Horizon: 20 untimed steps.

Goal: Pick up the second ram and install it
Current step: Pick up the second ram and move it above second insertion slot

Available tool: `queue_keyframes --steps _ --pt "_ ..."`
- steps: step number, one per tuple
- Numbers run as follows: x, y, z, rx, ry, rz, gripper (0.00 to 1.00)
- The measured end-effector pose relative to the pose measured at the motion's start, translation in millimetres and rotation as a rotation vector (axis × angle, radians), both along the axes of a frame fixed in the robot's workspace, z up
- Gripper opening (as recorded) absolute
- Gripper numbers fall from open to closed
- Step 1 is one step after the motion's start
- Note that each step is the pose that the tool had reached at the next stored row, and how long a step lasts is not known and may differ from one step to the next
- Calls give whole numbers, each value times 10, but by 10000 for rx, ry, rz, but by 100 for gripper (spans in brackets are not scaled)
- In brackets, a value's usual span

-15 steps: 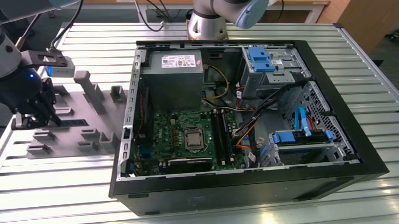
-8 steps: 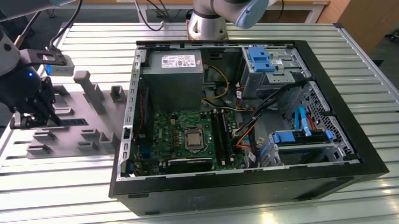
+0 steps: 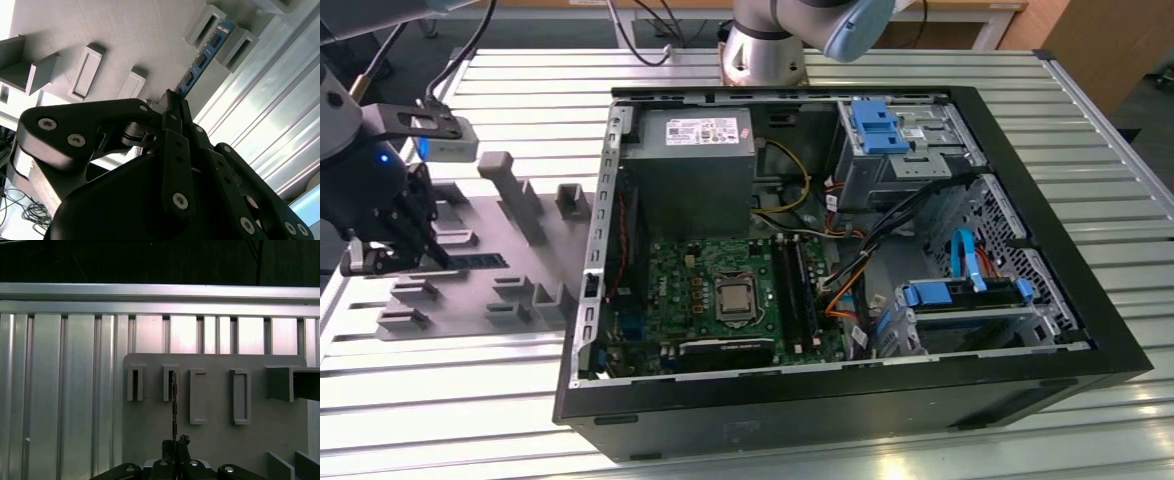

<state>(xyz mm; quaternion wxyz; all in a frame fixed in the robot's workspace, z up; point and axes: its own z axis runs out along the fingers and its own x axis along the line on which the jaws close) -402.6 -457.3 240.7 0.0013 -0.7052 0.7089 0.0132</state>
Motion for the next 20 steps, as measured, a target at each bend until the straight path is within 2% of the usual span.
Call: queue_keyframes --steps 10,20 --pt "0 0 31 1 -1 0 14" --pt "0 1 104 0 0 0 14"
